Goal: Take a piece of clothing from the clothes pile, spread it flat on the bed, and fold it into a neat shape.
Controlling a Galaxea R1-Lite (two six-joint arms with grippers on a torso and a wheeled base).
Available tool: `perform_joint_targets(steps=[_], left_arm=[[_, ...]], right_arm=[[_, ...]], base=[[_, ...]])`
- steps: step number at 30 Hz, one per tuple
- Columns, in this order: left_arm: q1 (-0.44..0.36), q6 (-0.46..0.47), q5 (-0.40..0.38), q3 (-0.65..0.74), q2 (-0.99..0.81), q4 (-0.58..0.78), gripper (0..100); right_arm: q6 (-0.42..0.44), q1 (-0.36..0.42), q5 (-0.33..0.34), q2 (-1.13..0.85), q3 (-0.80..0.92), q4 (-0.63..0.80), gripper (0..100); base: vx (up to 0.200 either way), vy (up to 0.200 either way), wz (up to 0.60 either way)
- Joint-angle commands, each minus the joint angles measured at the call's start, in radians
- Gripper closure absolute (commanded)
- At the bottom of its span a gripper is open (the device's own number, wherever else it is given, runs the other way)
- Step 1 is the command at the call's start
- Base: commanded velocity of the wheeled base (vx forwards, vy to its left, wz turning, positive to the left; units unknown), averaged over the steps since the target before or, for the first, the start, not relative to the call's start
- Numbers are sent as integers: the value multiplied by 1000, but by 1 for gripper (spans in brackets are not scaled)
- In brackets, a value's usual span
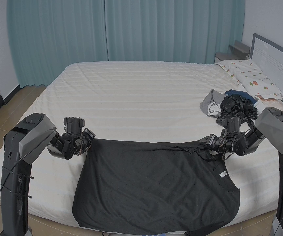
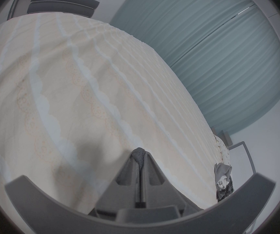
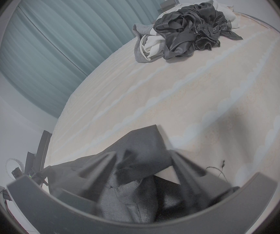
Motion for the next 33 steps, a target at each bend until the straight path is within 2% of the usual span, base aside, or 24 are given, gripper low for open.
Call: perform_joint_targets(steps=[1, 7, 12, 16, 23, 25, 28, 33], left_arm=[[0, 0, 0, 0, -1, 0, 100], [0, 0, 0, 0, -3, -2, 100], [1, 3, 5, 0, -13, -3, 100], [3, 4, 31, -10, -10, -27, 100], [9, 17, 57, -43, -38, -45, 100], [9, 40, 57, -43, -55, -42, 100], [7, 149, 62, -61, -56, -42, 100], [7, 185, 123, -164, -9, -37, 100]], right_arm=[[1, 0, -1, 13, -16, 1, 100], [8, -35, -33, 1, -73, -13, 100], [13, -49, -35, 10, -138, -54, 100], [12, -49, -49, 24, -207, -83, 100], [8, -52, -119, 94, -395, -74, 100], [8, -55, -122, 106, -424, -74, 100], [8, -63, -138, 129, -474, -79, 100], [8, -72, -156, 149, -527, -85, 100]], base=[[0, 0, 0], [0, 0, 0], [0, 0, 0], [0, 0, 0], [0, 0, 0], [0, 0, 0], [0, 0, 0], [0, 0, 0]])
